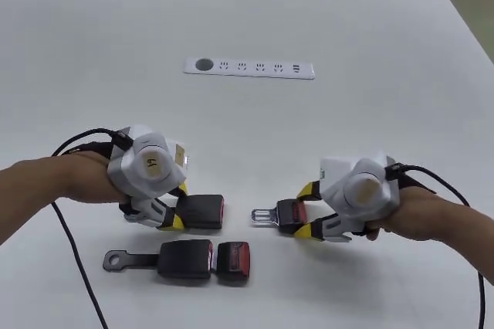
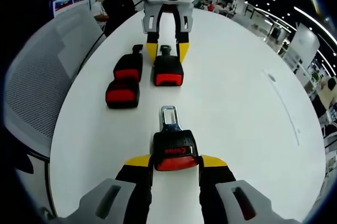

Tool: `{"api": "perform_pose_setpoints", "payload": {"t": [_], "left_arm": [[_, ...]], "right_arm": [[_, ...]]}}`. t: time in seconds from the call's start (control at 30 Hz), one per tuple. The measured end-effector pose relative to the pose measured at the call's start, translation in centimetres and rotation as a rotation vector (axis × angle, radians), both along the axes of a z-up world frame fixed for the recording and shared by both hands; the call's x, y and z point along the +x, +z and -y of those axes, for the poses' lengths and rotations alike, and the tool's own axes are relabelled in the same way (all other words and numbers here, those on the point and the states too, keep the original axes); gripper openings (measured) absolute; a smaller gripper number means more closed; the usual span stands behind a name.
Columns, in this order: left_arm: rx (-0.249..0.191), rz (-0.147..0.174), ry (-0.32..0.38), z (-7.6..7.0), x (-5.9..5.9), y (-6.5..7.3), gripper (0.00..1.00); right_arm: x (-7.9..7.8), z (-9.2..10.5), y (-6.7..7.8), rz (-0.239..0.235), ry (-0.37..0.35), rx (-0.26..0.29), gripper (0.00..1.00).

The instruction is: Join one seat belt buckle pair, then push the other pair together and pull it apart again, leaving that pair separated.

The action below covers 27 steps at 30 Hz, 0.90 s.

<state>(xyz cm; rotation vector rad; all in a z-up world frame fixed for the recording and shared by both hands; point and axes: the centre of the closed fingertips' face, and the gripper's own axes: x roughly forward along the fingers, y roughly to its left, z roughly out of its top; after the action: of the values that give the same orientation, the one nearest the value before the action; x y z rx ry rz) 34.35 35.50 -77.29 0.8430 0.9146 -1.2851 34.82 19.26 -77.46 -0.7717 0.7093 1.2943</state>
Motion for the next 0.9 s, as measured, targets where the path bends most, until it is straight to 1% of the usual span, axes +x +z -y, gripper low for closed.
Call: {"api": "perform_pose_setpoints", "payload": {"t": [0.03,0.17,0.43,0.9], "left_arm": [[0.000,-0.001,0.001,0.0,0.0,0.0,0.31],[0.000,-0.006,0.006,0.0,0.0,0.0,0.31],[0.004,-0.013,0.006,-0.5,0.4,-0.6,0.31],[0.019,-0.014,0.000,-0.5,0.5,-0.7,0.31]], "right_arm": [[0.0,-0.1,0.0,-0.006,-0.008,0.007,0.30],[0.0,-0.3,0.0,-0.006,-0.006,0.006,0.30],[-0.1,-0.8,0.0,-0.010,-0.006,0.010,0.30],[-0.1,-2.4,0.1,-0.018,-0.001,0.018,0.30]]}}
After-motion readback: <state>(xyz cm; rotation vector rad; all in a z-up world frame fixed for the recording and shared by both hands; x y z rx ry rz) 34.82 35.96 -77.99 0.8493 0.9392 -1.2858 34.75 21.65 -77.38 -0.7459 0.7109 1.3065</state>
